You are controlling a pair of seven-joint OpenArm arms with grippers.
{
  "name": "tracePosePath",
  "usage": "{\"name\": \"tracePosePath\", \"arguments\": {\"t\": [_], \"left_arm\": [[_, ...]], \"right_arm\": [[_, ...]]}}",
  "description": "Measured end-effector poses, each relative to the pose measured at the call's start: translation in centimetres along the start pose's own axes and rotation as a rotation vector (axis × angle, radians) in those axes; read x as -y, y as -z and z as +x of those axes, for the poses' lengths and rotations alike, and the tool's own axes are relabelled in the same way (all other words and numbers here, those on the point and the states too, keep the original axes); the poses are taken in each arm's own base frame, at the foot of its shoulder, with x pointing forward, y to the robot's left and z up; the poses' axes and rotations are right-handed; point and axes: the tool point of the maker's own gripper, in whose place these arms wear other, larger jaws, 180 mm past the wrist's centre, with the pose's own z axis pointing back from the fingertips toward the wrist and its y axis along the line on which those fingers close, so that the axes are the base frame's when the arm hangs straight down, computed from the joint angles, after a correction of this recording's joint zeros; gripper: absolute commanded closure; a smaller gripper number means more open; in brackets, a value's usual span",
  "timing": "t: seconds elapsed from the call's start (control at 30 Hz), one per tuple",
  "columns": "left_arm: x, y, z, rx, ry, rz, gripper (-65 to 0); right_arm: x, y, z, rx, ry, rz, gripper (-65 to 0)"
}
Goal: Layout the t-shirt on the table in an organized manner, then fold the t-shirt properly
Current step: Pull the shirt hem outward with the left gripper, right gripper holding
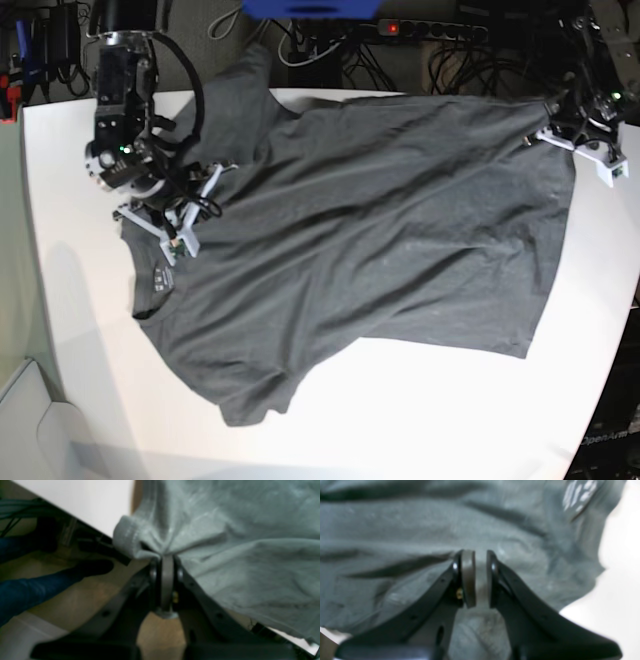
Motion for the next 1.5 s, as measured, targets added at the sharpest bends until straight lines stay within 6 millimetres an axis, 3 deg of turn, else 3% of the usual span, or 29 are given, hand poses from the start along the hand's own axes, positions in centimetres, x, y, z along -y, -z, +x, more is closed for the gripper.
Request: {"name": "tracePosePath", "arguments": {"t": [0.13,0.2,0.23,0.33,0.43,0.6,0.77,0.87,0.97,1.03,1.1,1.23,1.27,1.33,1.43,1.5], "left_arm": [[0.0,0.0,0.1,0.003,0.002,0.001,-24.1],[-0.4,0.0,-0.3,-0.001,0.008,0.008,-34.1],[-0.5,0.0,-0.5,-0.006,0.008,0.012,-36.9],[-0.4,0.0,-0.4,-0.005,0.008,0.009,-43.0],[-0.4,-0.1,-0.4,-0.002,0.010,0.009,-43.7],[1.5,-0.6,0.1,-0.021,-0.023,-0.128,-43.7],[3.6,-2.0,4.2,0.068,-0.076,-0.268,-43.7],[5.5,-2.7,6.7,0.121,-0.092,-0.330,-43.7],[7.4,-3.6,10.5,0.211,-0.120,-0.395,-43.7],[8.5,-3.5,13.0,0.240,-0.170,-0.436,-43.7],[8.9,-1.8,14.8,0.208,-0.230,-0.451,-43.7],[8.3,1.9,17.1,0.202,-0.304,-0.379,-42.4],[8.3,2.5,17.4,0.224,-0.290,-0.348,-39.0],[9.2,3.7,18.1,0.259,-0.230,-0.309,-27.5],[11.9,5.5,18.8,0.271,-0.152,-0.280,-1.8],[12.7,6.8,19.4,0.264,-0.118,-0.232,0.0]], "right_arm": [[0.2,1.0,-0.5,0.022,0.015,0.006,-6.9],[0.2,2.1,-1.9,-0.004,0.035,0.022,-6.9],[0.3,2.6,-2.7,-0.022,0.044,0.028,-6.9],[1.1,3.6,-2.1,0.015,0.062,0.036,-6.9],[3.2,3.9,-1.8,0.030,0.096,0.008,-6.9],[7.2,2.9,-2.7,0.011,0.155,-0.083,-6.9],[8.9,1.8,-3.3,-0.006,0.163,-0.138,-6.9],[8.8,1.0,-2.1,0.035,0.148,-0.145,-6.9],[8.7,0.1,-0.9,0.074,0.128,-0.156,-6.9],[8.3,-0.2,-0.2,0.093,0.127,-0.156,-6.9],[7.9,-0.5,0.7,0.120,0.120,-0.149,-6.9],[8.0,-0.8,1.1,0.131,0.115,-0.157,-6.9],[8.0,-0.8,1.1,0.133,0.114,-0.157,-6.9],[8.0,-0.8,1.0,0.130,0.114,-0.157,-6.9],[8.1,-0.9,1.1,0.132,0.111,-0.161,-6.9],[8.1,-0.9,1.2,0.136,0.111,-0.162,-6.9]]}}
